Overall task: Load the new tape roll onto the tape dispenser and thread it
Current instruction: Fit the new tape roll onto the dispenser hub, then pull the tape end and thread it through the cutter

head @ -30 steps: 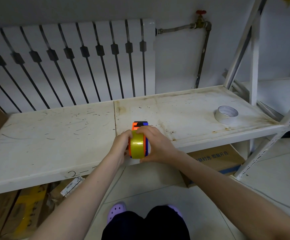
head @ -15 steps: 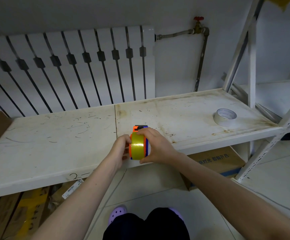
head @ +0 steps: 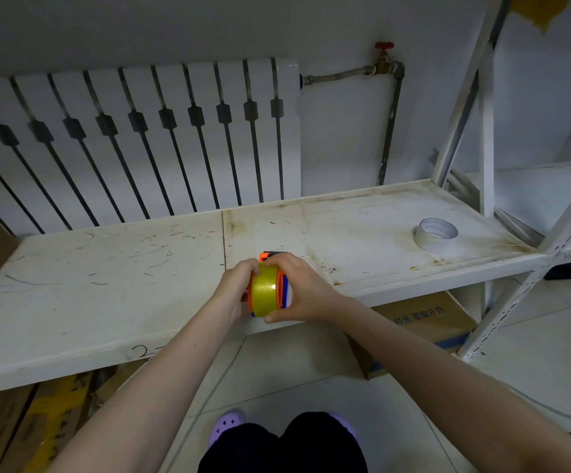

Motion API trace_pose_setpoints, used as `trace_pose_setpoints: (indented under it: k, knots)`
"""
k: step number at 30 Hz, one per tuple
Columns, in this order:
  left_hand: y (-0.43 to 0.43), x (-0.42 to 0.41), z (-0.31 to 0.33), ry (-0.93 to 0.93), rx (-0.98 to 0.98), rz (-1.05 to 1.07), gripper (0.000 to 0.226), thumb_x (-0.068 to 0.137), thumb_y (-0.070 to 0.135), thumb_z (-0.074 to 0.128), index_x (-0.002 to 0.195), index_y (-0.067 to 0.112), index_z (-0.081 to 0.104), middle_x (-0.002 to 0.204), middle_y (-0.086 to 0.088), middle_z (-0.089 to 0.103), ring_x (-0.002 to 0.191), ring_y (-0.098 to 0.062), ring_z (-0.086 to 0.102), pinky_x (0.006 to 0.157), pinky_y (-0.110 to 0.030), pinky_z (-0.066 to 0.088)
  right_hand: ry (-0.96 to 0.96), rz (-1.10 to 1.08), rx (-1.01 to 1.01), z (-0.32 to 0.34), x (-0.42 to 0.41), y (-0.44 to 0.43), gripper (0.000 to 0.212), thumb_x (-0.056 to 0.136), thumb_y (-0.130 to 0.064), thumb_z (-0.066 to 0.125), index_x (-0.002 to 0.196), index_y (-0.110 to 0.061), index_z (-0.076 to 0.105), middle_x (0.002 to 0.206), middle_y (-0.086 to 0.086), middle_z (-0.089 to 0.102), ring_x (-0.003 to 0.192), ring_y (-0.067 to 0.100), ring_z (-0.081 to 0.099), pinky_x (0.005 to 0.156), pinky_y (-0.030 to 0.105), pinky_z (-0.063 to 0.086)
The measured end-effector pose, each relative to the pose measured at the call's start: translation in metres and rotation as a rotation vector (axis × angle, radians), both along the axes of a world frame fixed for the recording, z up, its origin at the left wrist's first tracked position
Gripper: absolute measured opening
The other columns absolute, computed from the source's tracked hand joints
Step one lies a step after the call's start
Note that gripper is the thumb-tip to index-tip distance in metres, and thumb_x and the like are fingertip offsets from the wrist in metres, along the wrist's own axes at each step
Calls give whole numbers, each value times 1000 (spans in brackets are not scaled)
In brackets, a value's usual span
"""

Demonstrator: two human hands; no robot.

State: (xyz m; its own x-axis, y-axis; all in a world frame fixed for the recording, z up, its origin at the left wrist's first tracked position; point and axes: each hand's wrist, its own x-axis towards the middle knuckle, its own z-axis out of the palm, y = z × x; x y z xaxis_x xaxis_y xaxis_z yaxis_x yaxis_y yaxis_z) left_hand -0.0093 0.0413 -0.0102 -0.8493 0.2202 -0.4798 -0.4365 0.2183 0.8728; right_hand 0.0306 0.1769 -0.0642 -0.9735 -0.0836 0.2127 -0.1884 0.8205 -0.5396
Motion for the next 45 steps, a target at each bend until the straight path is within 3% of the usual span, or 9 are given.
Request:
trace_pose_setpoints:
  k: [4,11,18,22,24,28,34,41,45]
  knots:
    - [3,2,7,-5,-28,-5,13,79,8,45,91,8,50,76,-9,49,63,-23,48,52,-28,39,-42,-29,-125,13,0,5,69,78,-39,72,134,-17,39,133,4,46,118,19,47,94,34,48]
    - [-2,0,6,-18,-78,3,16,76,0,41,91,6,45,82,-11,48,64,-23,46,50,-29,37,-26,-109,-79,10,-4,-4,61,76,-46,69,128,-21,49,127,2,54,118,20,44,96,37,44]
    - [-9,-13,-8,286,-206,-129,25,72,-7,47,87,9,59,87,-10,56,87,-28,51,66,-32,44,-19,-262,-75,16,-5,-3,64,75,-53,67,124,-14,55,119,6,60,110,23,51,91,40,48]
    - [-21,-6,-28,541,-316,-333,59,68,20,69,125,16,53,113,-4,59,106,-23,55,86,-38,52,-34,-280,-29,21,-6,-3,57,79,-52,61,121,-13,58,117,8,62,104,23,56,86,37,50]
    - [-21,-6,-33,704,-520,-353,73,57,45,74,124,21,55,110,-1,61,101,-20,57,83,-39,52,-14,-315,-20,27,-7,-7,51,84,-48,56,121,-13,58,119,7,61,103,22,58,85,38,51]
    - [-14,-6,-30,869,-624,-235,42,58,49,75,90,22,68,87,-5,62,78,-20,57,62,-28,40,127,-354,129,34,-11,-20,36,86,-41,55,114,-20,65,113,2,63,103,20,57,83,36,50]
    - [-10,-9,-30,858,-608,-251,34,63,32,77,94,18,70,92,-7,63,77,-21,54,62,-28,42,87,-377,162,45,-12,-34,21,88,-30,57,96,-22,74,102,1,64,93,20,59,75,39,54]
    - [-8,-4,-26,846,-561,-248,15,60,25,69,65,23,55,75,-6,58,61,-16,47,47,-20,26,66,-448,275,49,-17,-46,23,92,-19,45,97,-8,65,101,10,62,92,27,56,63,34,40]
    - [-10,-1,-23,882,-553,-241,14,66,14,67,80,10,68,77,-3,49,70,-18,44,51,-19,27,18,-432,181,48,-13,-49,24,94,-19,43,101,-7,62,106,11,61,98,26,55,65,33,37]
